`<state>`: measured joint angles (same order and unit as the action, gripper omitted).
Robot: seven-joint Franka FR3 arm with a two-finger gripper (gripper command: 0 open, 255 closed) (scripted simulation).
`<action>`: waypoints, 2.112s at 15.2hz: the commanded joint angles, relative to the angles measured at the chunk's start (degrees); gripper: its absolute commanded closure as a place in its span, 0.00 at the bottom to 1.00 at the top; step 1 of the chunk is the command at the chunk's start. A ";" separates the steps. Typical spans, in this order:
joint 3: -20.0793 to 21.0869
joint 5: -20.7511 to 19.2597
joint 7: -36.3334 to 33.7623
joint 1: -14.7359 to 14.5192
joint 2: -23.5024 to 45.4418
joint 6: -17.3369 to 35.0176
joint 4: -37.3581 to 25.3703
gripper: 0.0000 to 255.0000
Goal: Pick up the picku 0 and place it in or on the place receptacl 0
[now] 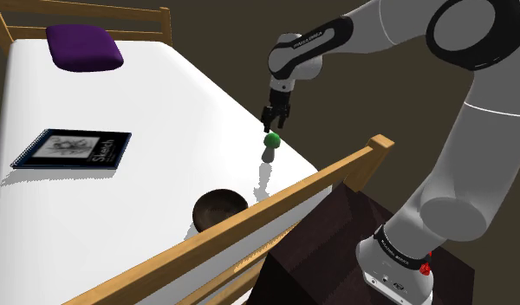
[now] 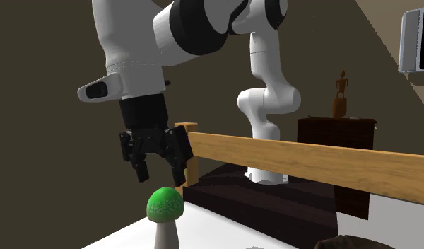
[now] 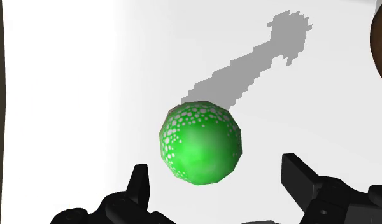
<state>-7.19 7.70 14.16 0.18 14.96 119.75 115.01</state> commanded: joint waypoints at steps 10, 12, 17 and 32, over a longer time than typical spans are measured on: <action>0.44 1.35 1.25 0.25 4.41 5.26 1.26 0.00; 0.44 1.35 1.25 0.25 4.41 5.26 1.26 0.00; 0.44 1.35 1.25 0.25 4.41 5.25 1.26 1.00; 0.14 0.51 0.42 0.10 1.03 0.78 0.08 1.00</action>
<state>-6.99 8.33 14.66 0.26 16.35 121.31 115.52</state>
